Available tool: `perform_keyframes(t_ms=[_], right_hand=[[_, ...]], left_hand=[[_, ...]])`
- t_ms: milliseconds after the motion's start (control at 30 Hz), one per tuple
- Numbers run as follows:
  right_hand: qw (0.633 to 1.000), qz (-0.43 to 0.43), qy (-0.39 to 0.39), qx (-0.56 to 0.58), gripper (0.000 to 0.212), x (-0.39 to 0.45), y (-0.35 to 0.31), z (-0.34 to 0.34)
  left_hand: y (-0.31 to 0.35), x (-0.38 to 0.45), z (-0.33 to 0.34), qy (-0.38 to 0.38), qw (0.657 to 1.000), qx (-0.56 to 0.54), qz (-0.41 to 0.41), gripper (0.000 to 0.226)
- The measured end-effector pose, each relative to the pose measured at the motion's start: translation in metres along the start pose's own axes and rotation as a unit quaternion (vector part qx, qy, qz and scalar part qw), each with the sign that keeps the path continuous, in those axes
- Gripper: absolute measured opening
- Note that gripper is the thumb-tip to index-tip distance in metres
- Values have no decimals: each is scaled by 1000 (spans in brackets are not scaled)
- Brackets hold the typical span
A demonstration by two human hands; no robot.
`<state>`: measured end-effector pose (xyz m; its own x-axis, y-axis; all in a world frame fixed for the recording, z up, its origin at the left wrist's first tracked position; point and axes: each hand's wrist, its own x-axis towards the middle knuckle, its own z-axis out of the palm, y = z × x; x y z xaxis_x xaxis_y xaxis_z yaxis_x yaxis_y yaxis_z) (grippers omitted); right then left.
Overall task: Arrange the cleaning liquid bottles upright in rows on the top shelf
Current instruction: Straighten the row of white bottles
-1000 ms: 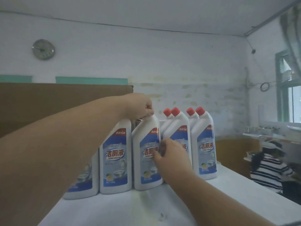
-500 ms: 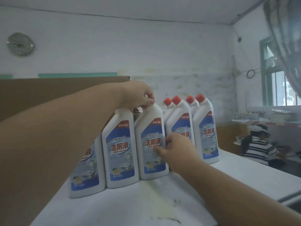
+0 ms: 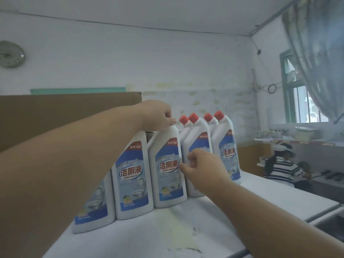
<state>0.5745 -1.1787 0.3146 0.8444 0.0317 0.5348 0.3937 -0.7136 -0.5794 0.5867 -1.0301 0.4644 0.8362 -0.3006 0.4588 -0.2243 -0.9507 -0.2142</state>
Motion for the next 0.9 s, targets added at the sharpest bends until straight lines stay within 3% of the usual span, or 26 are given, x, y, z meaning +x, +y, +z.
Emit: perform_keyframes(t_ms=[167, 267, 567, 900], right_hand=[[999, 5, 51, -8, 30, 15, 13, -31], [999, 12, 39, -16, 35, 20, 26, -43], [1000, 16, 16, -3, 31, 27, 50, -41], [997, 56, -38, -32, 42, 31, 58, -25]], left_hand=[[17, 17, 6, 39, 999, -15, 2, 39], [33, 31, 9, 47, 998, -45, 5, 48], [64, 57, 9, 2, 1000, -10, 6, 31], [52, 58, 9, 13, 999, -36, 1, 28]])
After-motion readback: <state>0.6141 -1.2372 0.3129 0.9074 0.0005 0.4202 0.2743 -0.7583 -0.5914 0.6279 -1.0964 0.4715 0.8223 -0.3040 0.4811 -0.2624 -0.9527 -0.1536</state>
